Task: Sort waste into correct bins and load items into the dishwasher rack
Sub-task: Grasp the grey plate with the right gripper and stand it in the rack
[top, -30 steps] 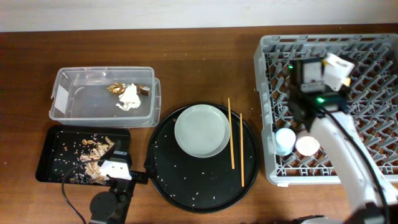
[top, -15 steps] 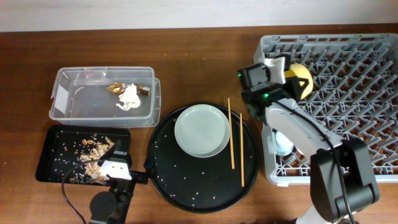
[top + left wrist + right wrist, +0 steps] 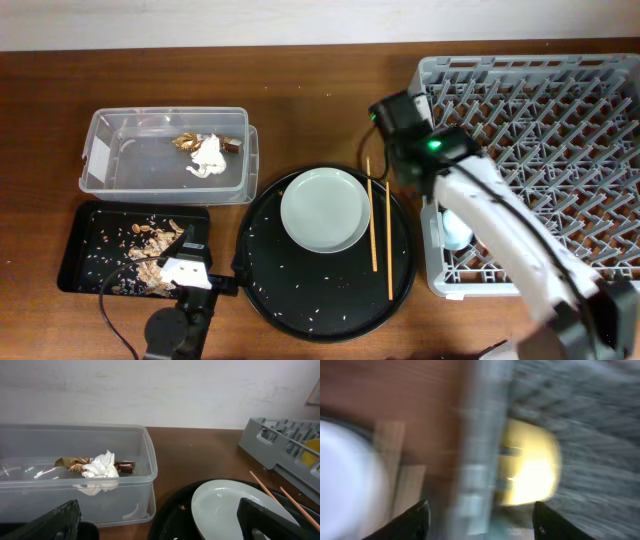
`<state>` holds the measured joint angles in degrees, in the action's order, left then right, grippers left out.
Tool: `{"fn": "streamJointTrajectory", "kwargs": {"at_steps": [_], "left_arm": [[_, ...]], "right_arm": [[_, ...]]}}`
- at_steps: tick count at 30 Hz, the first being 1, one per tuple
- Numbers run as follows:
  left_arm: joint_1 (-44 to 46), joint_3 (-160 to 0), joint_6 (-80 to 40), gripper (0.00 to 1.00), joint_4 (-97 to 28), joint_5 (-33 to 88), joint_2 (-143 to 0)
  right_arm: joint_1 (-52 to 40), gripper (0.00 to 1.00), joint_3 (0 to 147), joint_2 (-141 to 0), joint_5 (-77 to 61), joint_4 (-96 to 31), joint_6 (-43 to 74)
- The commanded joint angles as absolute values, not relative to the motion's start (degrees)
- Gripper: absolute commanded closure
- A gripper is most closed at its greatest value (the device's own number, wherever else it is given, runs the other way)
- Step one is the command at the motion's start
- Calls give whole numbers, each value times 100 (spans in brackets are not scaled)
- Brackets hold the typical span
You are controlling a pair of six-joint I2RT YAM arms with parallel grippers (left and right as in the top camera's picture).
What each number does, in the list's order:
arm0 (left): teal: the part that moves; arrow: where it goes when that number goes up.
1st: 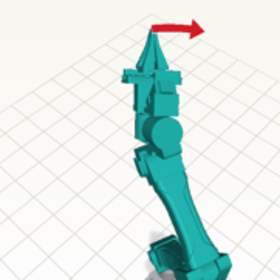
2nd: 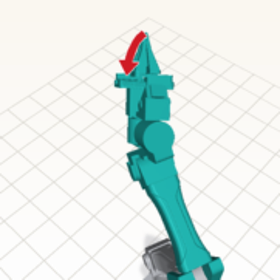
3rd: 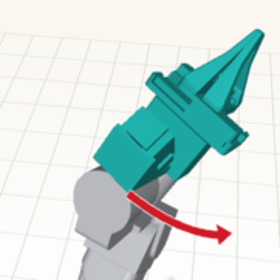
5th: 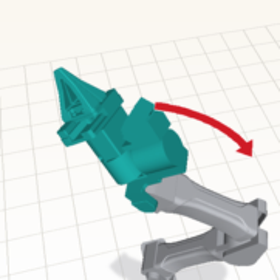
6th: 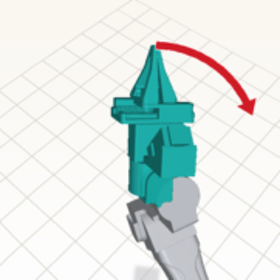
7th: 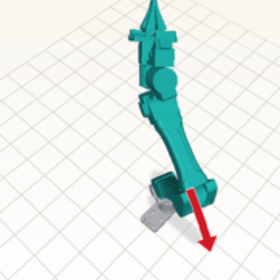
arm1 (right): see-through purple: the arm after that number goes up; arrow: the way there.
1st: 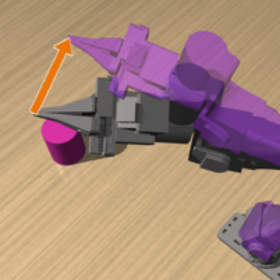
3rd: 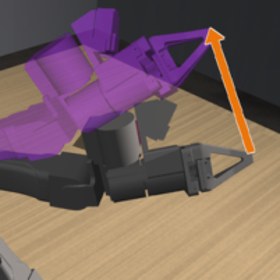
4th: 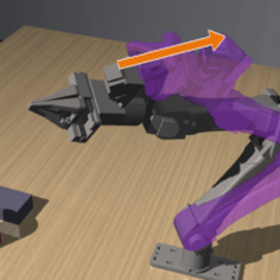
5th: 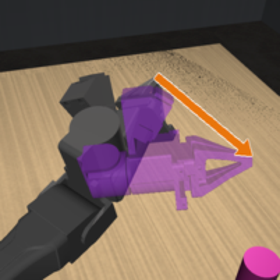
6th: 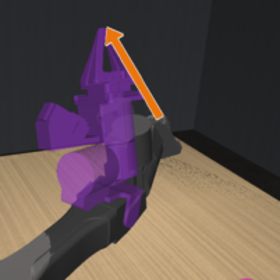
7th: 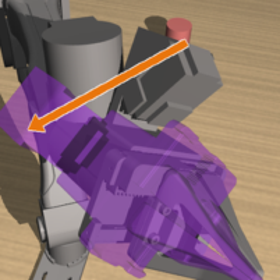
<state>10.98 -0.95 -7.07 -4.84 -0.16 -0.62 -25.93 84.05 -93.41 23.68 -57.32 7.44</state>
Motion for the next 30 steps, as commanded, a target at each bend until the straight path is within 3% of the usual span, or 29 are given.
{"fn": "streamJointTrajectory", "kwargs": {"at_steps": [1, 6, 11, 16, 18, 21, 27, 30], "left_arm": [[1120, -51, -637, 1, -471, 47, -30], [1120, -51, -637, 1, -471, 45, -30], [1120, -51, -637, 1, -471, 45, -30], [1120, -51, -637, 1, -471, 47, -30], [1120, -51, -637, 1, -469, 47, -30], [1120, -51, -637, 1, -469, 47, -30], [1120, -51, -637, 1, -471, 47, -30], [1120, -51, -637, 1, -471, 47, -30]], "right_arm": [[-2672, 37, 8484, -9233, -1588, -5865, 1194], [-3074, 38, 6914, -9371, -1605, -5470, 3361], [-3083, 44, 5596, -9389, -1586, -4071, 4644], [-3205, 49, 5251, -9699, -1710, -3127, 5395], [-3317, 57, 5249, -9867, -1737, -3033, 5673], [-3328, 94, 5251, -9946, -1756, -3037, 5752], [-3326, 96, 5496, -9201, -1557, -3085, 5074], [-3326, 96, 5909, -8165, -163, -3680, 4169]]}}
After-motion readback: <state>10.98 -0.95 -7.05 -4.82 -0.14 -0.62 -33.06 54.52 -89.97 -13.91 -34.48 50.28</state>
